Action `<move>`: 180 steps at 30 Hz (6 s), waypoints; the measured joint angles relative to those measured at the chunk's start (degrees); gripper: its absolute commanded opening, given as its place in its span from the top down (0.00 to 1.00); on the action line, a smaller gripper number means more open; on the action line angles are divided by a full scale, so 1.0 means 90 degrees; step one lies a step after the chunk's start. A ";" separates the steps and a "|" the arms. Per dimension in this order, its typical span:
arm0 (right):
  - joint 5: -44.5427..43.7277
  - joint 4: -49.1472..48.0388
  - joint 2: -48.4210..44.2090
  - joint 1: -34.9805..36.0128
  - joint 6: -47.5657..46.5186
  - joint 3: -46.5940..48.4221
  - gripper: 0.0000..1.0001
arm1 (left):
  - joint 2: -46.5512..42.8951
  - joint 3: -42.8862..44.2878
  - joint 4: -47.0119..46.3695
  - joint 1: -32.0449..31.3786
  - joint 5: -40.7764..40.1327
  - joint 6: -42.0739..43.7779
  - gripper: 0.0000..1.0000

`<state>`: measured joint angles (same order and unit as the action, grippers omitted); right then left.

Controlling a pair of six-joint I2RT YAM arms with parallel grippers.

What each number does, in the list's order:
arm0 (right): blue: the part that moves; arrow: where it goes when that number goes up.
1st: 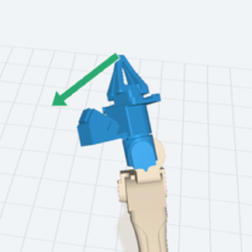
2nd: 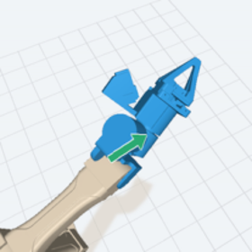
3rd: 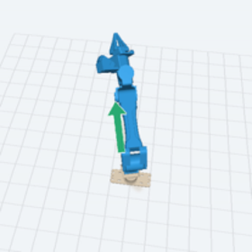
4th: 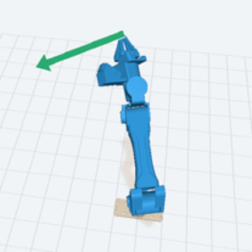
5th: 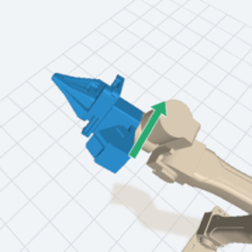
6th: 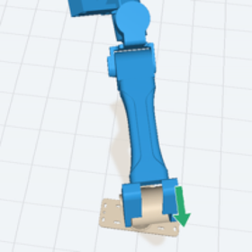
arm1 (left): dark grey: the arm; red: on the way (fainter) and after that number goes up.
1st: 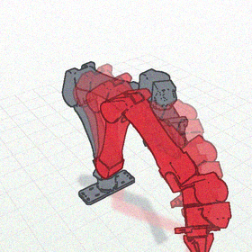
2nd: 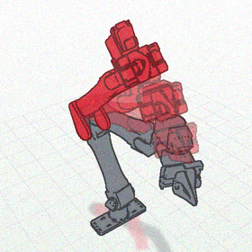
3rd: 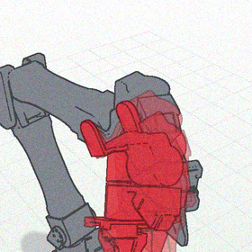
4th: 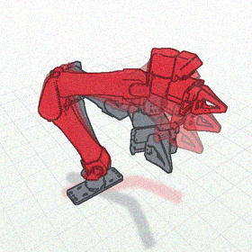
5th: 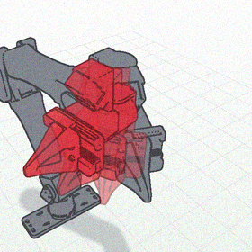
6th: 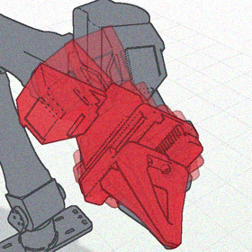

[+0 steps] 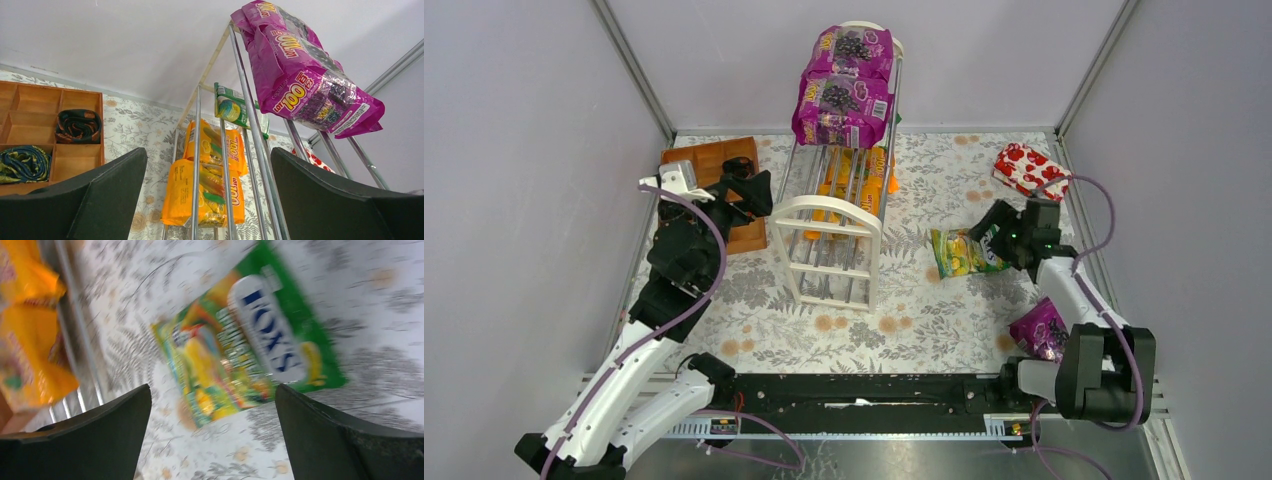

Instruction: Place and organize the candy bags onto the shelf

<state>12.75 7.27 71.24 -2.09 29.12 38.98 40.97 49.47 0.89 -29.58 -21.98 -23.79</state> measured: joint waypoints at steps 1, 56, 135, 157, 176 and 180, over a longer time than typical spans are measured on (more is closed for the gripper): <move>-0.0197 0.0010 -0.0041 -0.0165 -0.0044 0.0024 0.00 | -0.0002 0.0000 -0.0002 0.0000 0.0000 0.0000 0.01; 0.4498 -0.4308 0.3582 -0.1965 0.1423 -0.0682 1.00 | -0.0109 -0.0012 0.0000 0.0000 -0.0107 -0.0022 0.01; 0.2497 -0.1294 0.0255 0.0321 0.1967 0.1775 1.00 | -0.0053 -0.0012 -0.0002 0.0000 -0.0085 -0.0022 0.01; 0.3648 -0.3963 0.2732 -0.0325 0.2669 -0.0930 0.49 | -0.0036 -0.0012 0.0131 0.0000 -0.0039 -0.0024 0.01; 0.4915 -0.4379 0.4483 0.0000 0.1972 0.0058 0.60 | 0.0056 -0.0012 0.0155 0.0000 -0.0036 -0.0022 0.01; 0.4711 -0.4418 0.4473 0.0078 0.1984 0.0000 0.78 | 0.0078 -0.0012 0.0185 0.0000 -0.0039 -0.0022 0.01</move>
<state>55.16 -32.49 111.50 -1.39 46.98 38.98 41.67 49.36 2.55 -29.58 -22.33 -23.99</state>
